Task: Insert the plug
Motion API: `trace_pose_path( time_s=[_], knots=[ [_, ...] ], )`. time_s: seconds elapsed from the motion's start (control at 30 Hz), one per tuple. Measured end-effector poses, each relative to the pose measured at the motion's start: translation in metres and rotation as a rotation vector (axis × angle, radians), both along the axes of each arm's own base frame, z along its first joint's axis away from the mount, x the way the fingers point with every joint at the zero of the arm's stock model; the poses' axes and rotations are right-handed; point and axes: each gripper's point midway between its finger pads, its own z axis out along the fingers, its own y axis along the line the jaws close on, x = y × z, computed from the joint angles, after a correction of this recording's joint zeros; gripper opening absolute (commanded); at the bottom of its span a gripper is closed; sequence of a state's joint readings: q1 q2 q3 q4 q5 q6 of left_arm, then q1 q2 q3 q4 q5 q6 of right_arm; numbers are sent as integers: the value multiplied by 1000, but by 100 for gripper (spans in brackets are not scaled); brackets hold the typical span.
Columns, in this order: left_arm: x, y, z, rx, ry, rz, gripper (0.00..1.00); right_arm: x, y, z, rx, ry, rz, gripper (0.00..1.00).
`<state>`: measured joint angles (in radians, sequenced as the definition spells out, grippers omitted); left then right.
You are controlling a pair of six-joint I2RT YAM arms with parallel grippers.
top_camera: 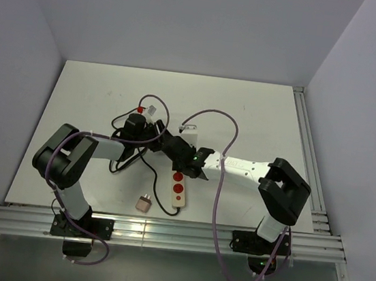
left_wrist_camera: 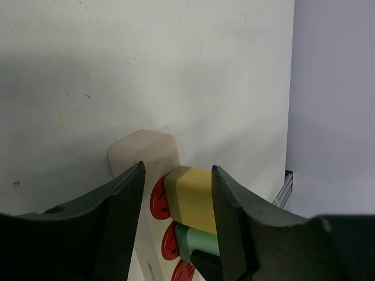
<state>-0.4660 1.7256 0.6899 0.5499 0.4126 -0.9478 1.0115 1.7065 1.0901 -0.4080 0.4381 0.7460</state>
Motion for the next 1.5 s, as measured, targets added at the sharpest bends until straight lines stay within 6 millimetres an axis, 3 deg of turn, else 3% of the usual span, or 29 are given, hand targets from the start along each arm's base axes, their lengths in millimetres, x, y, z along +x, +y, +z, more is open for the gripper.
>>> trace_pose_path(
  time_s=[0.27,0.63,0.93,1.3,1.37,1.5],
  knots=[
    [0,-1,1,-5,-4,-5,54,1,1,-7,29,-21,-12,0],
    [1,-2,0,-10,-8,-7,54,5,0,-16,-68,-28,1,0],
    [2,-2,-1,-13,-8,-6,54,9,0,-35,-31,-90,-19,0],
    [1,-1,3,14,13,-10,57,12,3,-28,-5,-127,-14,0],
    [2,-1,8,20,10,-11,58,12,3,-27,-9,-113,-9,3],
    [6,4,33,24,-29,2,62,12,3,-26,-12,-83,-1,19]
  ],
)
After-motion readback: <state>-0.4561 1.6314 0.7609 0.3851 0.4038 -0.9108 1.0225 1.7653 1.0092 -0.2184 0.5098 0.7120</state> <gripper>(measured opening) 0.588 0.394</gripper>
